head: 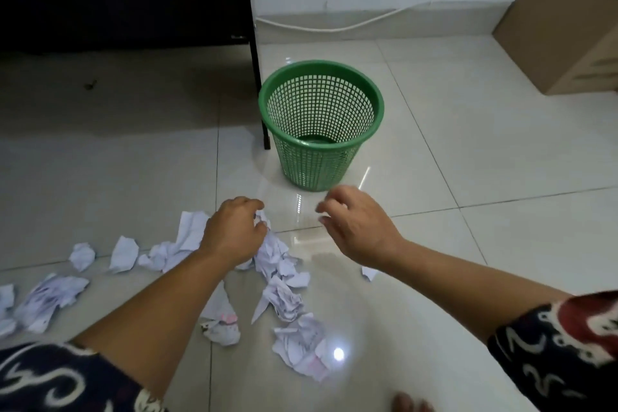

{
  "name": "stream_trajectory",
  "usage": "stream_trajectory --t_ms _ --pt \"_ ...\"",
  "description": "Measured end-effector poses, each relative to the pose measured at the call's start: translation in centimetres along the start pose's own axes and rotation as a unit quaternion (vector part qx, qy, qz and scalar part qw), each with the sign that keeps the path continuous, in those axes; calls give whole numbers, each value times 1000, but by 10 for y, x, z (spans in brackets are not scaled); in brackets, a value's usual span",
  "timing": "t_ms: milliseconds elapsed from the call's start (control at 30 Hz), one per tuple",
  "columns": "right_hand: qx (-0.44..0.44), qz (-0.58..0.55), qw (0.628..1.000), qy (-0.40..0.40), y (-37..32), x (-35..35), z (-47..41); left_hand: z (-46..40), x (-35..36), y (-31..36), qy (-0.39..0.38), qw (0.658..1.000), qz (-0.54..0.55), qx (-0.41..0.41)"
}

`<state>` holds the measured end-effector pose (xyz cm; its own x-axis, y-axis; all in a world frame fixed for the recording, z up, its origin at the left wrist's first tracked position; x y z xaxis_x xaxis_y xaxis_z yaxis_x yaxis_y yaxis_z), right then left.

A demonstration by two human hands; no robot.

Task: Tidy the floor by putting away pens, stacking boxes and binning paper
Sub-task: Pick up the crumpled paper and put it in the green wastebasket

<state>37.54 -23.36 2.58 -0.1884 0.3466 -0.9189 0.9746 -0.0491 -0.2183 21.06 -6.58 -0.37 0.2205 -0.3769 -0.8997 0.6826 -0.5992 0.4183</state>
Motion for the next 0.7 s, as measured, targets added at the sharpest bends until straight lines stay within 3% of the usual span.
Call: stream_trajectory --t_ms 67,133,233,333,533,600,700 --pt "164 -42 979 -111 19 22 36 5 12 -2 -12 1000 -1 -3" --pt "297 -35 928 -224 40 40 68 6 23 -2 -12 1000 7 9" --pt "346 -28 883 -317 54 54 95 8 39 -2 -23 999 3 24" --pt "341 -17 875 -342 53 67 103 10 51 -3 -24 999 -18 39" --pt "288 -63 923 -246 37 79 98 19 61 -18 -13 998 -45 34" --pt "235 -95 955 -155 23 69 71 22 64 -24 -6 999 -46 23" --pt "78 -117 990 33 -8 27 6 25 67 -26 -5 999 -48 14"
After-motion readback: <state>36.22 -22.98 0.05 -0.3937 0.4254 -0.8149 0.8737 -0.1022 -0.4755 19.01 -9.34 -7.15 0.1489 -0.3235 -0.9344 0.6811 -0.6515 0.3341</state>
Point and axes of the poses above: each hand's wrist, its own z-axis away from the middle knuckle, its own x-axis out of the palm, y = z × x, the point moved 2 cm from there along -z, towards the middle knuckle, and after that the axes turned 2 degrees about -x, right-handed, at the moved point
